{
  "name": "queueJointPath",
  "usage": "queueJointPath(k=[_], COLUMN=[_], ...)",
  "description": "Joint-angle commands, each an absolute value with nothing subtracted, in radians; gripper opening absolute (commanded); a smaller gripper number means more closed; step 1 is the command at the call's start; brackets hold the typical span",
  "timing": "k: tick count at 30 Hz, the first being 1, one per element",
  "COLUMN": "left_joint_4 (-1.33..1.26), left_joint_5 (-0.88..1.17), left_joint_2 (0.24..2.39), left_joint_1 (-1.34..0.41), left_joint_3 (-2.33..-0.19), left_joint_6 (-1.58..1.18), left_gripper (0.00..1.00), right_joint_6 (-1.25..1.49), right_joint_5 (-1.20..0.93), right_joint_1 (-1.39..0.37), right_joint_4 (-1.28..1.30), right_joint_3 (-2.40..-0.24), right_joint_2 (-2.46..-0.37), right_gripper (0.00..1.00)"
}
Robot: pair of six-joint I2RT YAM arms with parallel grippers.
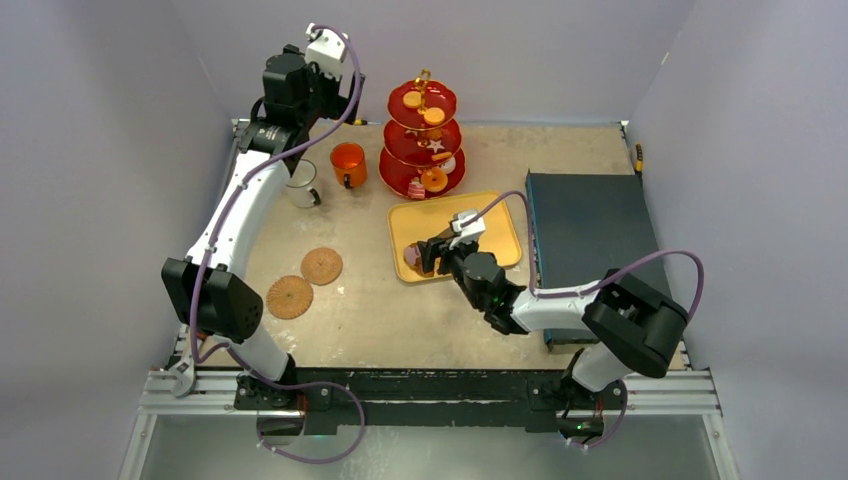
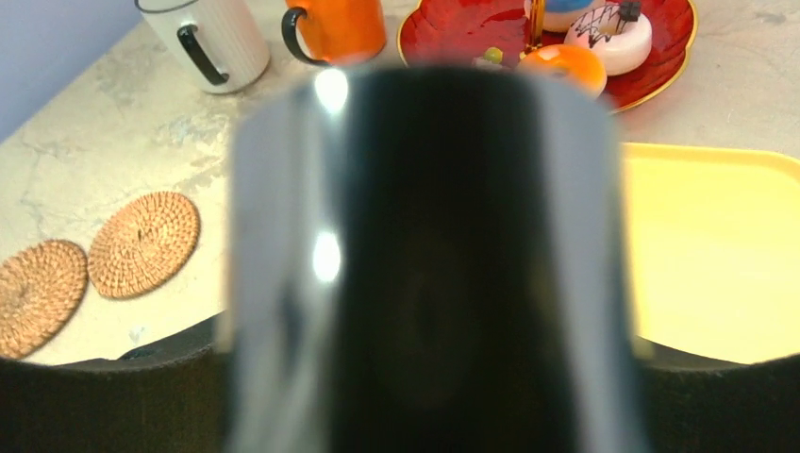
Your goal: Serve the afternoon tea
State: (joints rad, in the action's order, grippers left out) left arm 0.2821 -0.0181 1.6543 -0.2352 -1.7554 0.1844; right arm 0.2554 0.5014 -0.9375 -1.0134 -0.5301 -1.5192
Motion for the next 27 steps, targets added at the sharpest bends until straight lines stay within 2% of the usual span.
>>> queueJointPath(k=[1, 5, 17, 22, 27], left_joint_4=[0.309, 0.308, 0.302, 0.297, 0.292], left_joint_5=[0.014, 0.018, 0.023, 0.029, 0.029], left_joint_2=[1.605, 1.602, 1.604, 1.610, 1.615], left_joint_1=[-0.222, -0.221, -0.210, -0.209, -0.208], left_joint_3=[-1.806, -1.810, -1.807, -1.810, -1.819], left_joint_6=[0.173, 0.173, 0.179, 0.176, 0.174], left_gripper=[0.99, 0.99, 0.99, 0.99, 1.00], right_joint_6=[0.182, 0.147, 0.094, 0.043, 0.004], right_joint_5=[0.475, 0.443, 0.385, 0.385, 0.375], right_joint_1=[-0.955, -0.961, -0.961, -0.958, -0.902], right_joint_4=[-0.986, -1.004, -1.048, -1.067, -1.139], right_joint_3=[-0.536, -0.538, -0.580, -0.700, -0.882], right_joint_2=[-1.492, -1.515, -1.557, -1.578, -1.704], right_gripper=[0.73, 0.70, 0.37, 0.34, 0.33])
